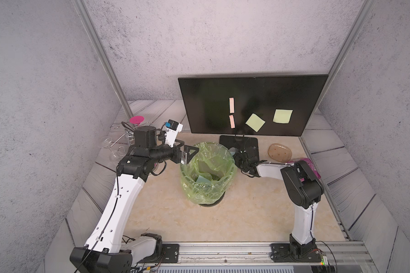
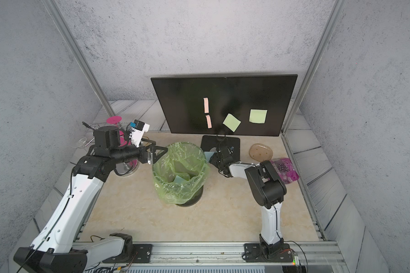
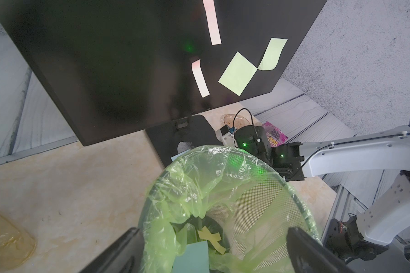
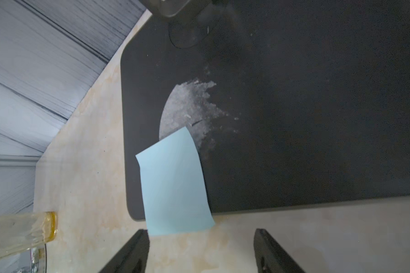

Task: Remove the sticky note from the monitor
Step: Pick up the sticky note from the monitor.

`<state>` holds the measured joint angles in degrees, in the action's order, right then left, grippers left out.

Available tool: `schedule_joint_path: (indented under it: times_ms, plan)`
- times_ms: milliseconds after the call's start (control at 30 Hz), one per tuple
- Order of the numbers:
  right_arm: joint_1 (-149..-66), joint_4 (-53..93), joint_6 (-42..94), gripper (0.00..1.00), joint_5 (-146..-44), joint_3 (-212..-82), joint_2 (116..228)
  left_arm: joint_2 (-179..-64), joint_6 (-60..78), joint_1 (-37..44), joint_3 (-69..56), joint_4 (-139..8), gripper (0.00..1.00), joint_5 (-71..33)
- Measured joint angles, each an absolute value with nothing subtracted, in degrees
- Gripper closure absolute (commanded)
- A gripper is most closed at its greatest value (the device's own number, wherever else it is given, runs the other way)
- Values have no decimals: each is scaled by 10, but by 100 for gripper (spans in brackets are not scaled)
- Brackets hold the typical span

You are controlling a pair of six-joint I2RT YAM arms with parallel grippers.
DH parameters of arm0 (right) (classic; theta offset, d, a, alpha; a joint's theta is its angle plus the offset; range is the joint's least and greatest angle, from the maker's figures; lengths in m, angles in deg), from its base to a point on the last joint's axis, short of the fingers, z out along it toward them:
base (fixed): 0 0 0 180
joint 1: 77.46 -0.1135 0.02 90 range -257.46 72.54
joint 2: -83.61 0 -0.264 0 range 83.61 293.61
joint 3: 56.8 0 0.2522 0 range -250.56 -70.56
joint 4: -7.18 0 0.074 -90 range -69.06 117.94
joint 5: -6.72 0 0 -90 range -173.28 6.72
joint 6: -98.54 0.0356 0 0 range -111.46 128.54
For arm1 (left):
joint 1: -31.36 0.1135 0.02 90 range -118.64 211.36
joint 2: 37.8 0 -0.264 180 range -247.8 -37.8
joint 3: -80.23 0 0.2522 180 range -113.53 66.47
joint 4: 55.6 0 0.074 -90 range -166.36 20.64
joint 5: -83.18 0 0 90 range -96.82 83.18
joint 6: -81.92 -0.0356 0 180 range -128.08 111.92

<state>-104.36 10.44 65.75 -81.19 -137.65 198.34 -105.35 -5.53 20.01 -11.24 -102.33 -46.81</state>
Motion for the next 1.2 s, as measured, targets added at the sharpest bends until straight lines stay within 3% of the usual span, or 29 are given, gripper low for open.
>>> schedule_joint_path:
  times_ms: [400,867,1200]
  plan:
    - [-1049,99,726,30,-811,-1400,2010,-1054,-66,200,-112,-1024,0,-462]
    - [-1052,74,754,46,-830,-1403,2026,-1056,-73,200,-110,-1026,0,-460]
    - [-1052,70,760,67,-838,-1401,2031,-1057,-79,200,-110,-1031,0,-458]
